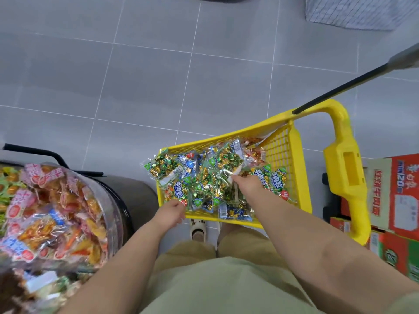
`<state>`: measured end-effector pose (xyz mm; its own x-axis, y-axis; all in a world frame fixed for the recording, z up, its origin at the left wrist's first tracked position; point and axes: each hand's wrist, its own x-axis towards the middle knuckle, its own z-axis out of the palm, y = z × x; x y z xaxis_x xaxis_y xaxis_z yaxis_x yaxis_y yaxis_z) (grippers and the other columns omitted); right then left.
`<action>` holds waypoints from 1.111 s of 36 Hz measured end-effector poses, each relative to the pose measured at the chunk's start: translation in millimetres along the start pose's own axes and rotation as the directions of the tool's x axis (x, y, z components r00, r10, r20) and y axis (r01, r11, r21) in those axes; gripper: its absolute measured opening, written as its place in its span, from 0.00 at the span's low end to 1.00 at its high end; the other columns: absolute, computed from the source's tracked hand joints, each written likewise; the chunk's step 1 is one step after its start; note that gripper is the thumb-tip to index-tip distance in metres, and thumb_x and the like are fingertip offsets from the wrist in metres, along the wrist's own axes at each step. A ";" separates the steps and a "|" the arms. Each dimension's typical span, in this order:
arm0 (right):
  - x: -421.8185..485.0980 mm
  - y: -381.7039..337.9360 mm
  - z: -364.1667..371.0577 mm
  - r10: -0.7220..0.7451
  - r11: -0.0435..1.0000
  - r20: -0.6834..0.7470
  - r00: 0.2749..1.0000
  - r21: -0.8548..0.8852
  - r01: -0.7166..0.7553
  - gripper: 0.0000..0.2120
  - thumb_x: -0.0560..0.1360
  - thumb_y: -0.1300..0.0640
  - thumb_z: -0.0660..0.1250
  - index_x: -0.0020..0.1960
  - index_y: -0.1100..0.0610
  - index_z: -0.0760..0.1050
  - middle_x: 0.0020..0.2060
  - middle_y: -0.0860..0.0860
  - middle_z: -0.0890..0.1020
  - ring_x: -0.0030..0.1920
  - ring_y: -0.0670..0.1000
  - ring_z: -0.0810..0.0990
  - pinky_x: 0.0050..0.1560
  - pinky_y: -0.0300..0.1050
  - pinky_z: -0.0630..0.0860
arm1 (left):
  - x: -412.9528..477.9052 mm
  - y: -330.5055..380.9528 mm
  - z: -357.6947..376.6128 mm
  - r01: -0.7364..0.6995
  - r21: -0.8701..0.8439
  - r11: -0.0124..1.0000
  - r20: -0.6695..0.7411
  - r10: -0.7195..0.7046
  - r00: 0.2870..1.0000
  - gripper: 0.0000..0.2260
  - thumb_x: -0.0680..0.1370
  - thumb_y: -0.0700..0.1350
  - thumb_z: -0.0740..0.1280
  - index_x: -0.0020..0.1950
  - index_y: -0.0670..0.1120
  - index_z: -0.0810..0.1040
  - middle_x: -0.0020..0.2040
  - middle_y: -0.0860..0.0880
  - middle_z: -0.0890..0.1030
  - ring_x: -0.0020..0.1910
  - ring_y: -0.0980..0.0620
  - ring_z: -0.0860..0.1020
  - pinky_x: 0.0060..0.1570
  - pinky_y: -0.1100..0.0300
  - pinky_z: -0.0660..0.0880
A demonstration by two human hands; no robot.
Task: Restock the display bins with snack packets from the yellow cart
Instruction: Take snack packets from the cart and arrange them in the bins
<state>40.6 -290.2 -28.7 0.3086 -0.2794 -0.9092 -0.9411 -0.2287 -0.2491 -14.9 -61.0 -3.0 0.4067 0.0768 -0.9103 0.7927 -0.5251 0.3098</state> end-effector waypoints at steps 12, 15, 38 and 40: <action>11.3 -17.6 5.1 0.039 0.975 0.016 0.999 0.217 -0.042 0.25 0.72 0.48 0.71 0.61 0.64 0.73 0.40 0.54 0.78 0.37 0.53 0.76 0.46 0.49 0.77 | -4.7 22.0 2.7 0.020 -0.083 0.996 -0.019 -0.022 1.000 0.09 0.80 0.40 0.57 0.43 0.44 0.74 0.37 0.46 0.76 0.35 0.50 0.73 0.36 0.60 0.69; 4.3 -19.7 2.8 0.013 0.921 0.124 0.992 0.386 -0.060 0.20 0.73 0.55 0.72 0.60 0.64 0.72 0.46 0.55 0.78 0.48 0.53 0.78 0.50 0.49 0.80 | -2.5 28.3 1.0 0.017 -0.114 0.993 -0.023 -0.020 1.000 0.09 0.81 0.41 0.57 0.45 0.44 0.75 0.38 0.46 0.78 0.36 0.50 0.75 0.41 0.59 0.71; -4.7 14.0 -43.4 -0.446 0.865 -0.247 0.860 -0.366 0.343 0.23 0.73 0.55 0.69 0.67 0.56 0.70 0.64 0.58 0.73 0.64 0.57 0.71 0.63 0.49 0.69 | 14.5 38.0 -0.6 -0.032 -0.763 0.645 0.023 0.077 0.997 0.27 0.77 0.40 0.68 0.73 0.36 0.63 0.71 0.39 0.71 0.71 0.41 0.67 0.72 0.40 0.59; 5.5 19.6 -51.9 -0.373 0.839 -0.226 0.900 -0.496 0.223 0.34 0.72 0.49 0.71 0.72 0.59 0.62 0.66 0.60 0.70 0.68 0.60 0.66 0.66 0.51 0.65 | 15.9 40.0 -0.6 -0.024 -0.770 0.638 0.037 0.083 0.996 0.26 0.78 0.41 0.67 0.75 0.39 0.62 0.73 0.41 0.68 0.73 0.43 0.64 0.73 0.40 0.57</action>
<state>31.0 -344.6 -21.3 0.6597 -0.3767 -0.6503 -0.6523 -0.7168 -0.2465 23.5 -80.3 -4.9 0.4535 0.0017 -0.8912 0.8455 0.3155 0.4308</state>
